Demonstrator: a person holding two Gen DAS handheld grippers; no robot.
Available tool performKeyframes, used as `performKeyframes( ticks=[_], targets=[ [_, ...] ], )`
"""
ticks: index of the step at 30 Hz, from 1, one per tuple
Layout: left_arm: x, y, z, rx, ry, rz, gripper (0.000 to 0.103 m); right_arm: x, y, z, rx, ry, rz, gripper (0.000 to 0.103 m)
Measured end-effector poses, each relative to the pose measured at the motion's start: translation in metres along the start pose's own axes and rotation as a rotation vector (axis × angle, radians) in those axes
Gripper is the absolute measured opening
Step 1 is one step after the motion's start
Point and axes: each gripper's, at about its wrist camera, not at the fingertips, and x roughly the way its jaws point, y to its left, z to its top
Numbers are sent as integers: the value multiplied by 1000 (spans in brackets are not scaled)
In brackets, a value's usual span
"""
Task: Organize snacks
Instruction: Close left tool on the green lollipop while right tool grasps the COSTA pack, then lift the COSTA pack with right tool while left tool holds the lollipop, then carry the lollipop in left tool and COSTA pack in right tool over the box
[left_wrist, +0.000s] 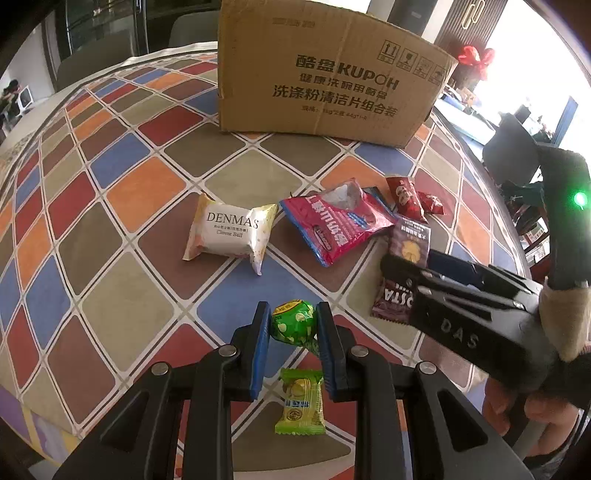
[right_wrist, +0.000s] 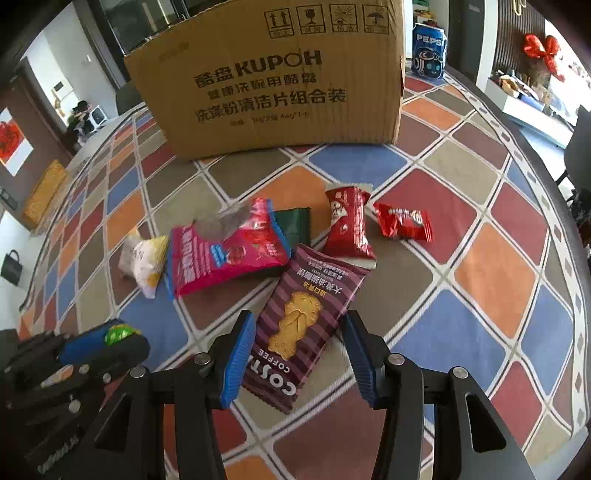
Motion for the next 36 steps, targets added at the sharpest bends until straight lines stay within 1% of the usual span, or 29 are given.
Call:
performKeyframes(
  ticks=[2,4,8,10,11,13,15,19,26,30,36],
  targets=[
    [0,0,0,0,-2,-1,25,2,0,4,11,0,-4,53],
    [-1,0,0,2,-5,1,25,4,0,8,21,-4,-16,58],
    [-2,0,1,4,-15,6,25,8,4,12,-18,-25,-58,59],
    [-4,0,2,6,-27,12,25,8,6,11,-37,-34,-83,53],
    [-5,-1,3,7,-32,14,25,8,5,10,-38,-38,-89,52],
    [-7,-2,6,12,-40,13,25,6,3,9,-40,-40,-92,46],
    [-9,-5,8,18,-52,11,25,4,0,7,-27,-38,-84,44],
    [-14,-8,13,20,-71,4,25,-4,-8,4,-3,-41,-60,42],
    [-23,-12,21,27,-101,-5,25,-25,-17,1,22,-69,-31,41],
    [-29,-15,26,36,-124,-11,25,-38,-16,5,17,-92,-10,41],
    [-42,-17,39,53,-175,-1,25,-63,-8,17,-14,-160,32,41]
  ],
)
